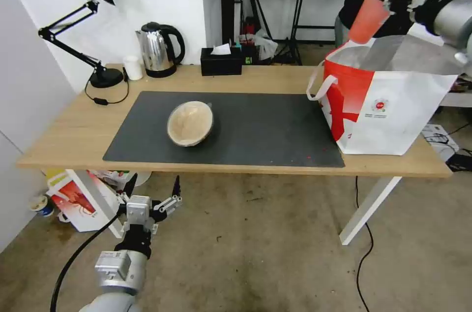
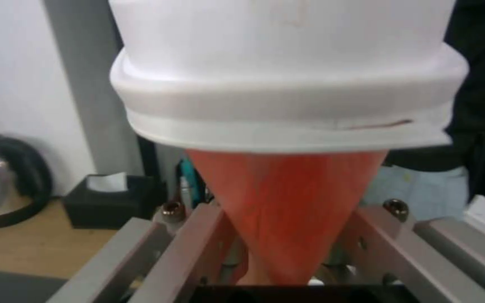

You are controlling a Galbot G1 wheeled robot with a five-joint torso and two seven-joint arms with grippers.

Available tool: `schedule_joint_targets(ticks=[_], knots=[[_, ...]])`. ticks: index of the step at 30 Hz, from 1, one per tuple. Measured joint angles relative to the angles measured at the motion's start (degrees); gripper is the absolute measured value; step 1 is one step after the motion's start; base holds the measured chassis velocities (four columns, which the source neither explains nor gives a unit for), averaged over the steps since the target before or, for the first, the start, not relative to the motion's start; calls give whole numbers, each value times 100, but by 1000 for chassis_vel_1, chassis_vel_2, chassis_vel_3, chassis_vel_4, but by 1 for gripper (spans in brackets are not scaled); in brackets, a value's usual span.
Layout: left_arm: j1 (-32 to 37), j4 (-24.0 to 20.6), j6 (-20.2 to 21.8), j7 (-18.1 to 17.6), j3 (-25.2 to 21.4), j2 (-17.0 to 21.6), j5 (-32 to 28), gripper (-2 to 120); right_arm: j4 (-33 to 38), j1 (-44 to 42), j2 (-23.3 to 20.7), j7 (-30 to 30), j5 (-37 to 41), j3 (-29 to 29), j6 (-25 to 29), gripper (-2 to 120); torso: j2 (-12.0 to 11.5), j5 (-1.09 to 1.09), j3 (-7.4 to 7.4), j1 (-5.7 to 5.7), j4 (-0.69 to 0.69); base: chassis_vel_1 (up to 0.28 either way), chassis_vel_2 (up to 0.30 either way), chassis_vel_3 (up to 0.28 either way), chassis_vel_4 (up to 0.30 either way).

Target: Pick up the trash from the table and place it into the takeout bag.

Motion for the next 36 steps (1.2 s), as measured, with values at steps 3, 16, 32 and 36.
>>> schedule_joint_targets(ticks=[3,16,32,36], knots=[[0,0,0,0,0,0,0,100,-253,4,29,-54,-117,-7,-12,7,0,0,0,0,0,0,0,0,0],[0,0,0,0,0,0,0,100,-1031,-251,204,-373,-682,-46,-17,7,0,0,0,0,0,0,0,0,0],[0,0,0,0,0,0,0,100,-831,-688,175,-273,-923,237,-690,42,0,-1,0,0,0,0,0,0,0],[0,0,0,0,0,0,0,100,-734,-735,107,-387,-1137,262,-711,62,0,0,0,0,0,0,0,0,0]])
